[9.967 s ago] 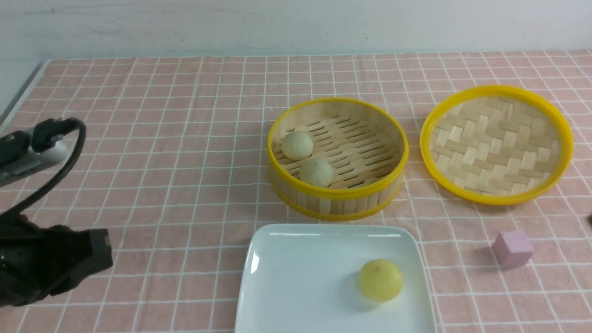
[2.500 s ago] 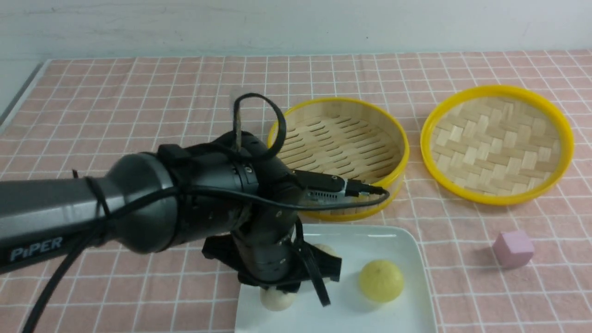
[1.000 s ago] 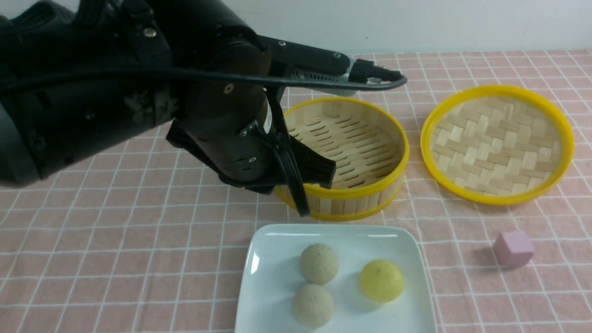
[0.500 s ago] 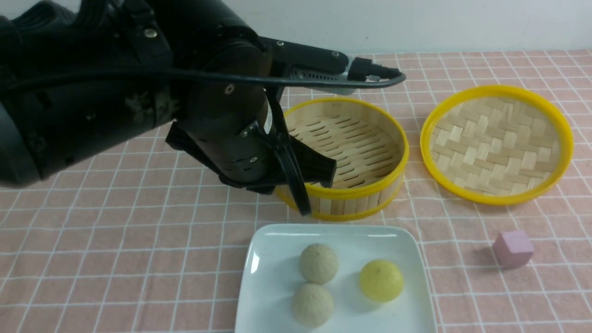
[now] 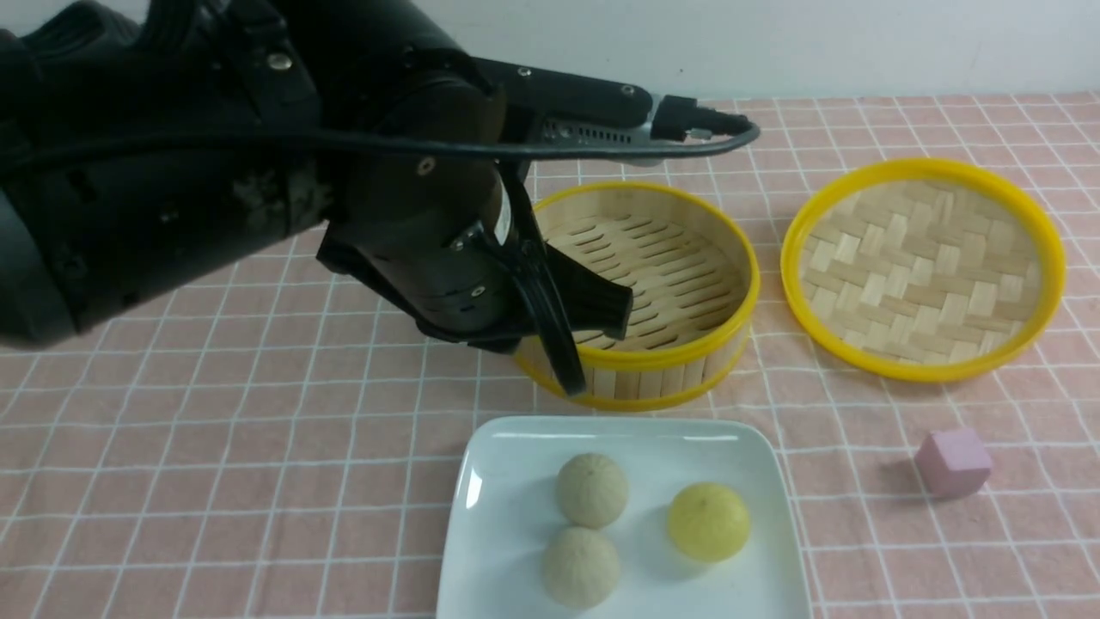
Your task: Put the steamed buns into the plate on the pink tablecloth.
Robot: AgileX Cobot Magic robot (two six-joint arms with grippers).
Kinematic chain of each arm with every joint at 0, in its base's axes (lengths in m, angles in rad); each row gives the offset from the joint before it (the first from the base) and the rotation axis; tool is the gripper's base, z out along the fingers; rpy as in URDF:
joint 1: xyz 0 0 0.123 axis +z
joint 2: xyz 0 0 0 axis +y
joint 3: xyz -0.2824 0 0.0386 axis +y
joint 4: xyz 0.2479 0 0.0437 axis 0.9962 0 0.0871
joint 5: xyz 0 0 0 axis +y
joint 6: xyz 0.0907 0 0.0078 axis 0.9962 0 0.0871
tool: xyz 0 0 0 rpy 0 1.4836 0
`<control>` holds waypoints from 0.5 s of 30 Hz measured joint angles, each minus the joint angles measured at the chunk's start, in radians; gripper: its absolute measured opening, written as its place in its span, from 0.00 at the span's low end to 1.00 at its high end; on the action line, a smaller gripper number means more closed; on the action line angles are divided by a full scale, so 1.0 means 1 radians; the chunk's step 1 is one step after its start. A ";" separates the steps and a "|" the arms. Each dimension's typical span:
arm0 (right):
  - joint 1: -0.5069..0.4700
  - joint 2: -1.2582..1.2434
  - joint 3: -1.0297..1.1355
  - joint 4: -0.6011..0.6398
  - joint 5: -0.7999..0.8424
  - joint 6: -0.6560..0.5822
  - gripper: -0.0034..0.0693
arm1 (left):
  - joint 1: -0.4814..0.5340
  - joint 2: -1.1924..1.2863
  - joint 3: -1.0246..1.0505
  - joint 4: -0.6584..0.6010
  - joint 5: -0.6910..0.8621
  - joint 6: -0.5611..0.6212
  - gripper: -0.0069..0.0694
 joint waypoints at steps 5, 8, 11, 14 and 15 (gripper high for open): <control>-0.087 -0.043 0.163 -0.032 0.038 0.000 0.06 | 0.000 -0.011 0.000 0.019 0.020 0.005 0.12; -0.109 -0.043 0.207 -0.045 0.083 0.000 0.06 | -0.001 -0.033 0.000 0.030 0.024 0.005 0.12; -0.118 -0.043 0.254 -0.053 0.148 0.000 0.07 | -0.001 -0.116 0.000 0.061 0.032 0.006 0.12; -0.118 -0.043 0.265 -0.061 0.120 0.000 0.07 | -0.001 -0.191 0.000 0.087 0.062 0.008 0.12; -0.118 -0.043 0.268 -0.067 0.103 0.000 0.08 | -0.001 -0.230 0.000 0.110 0.093 0.008 0.12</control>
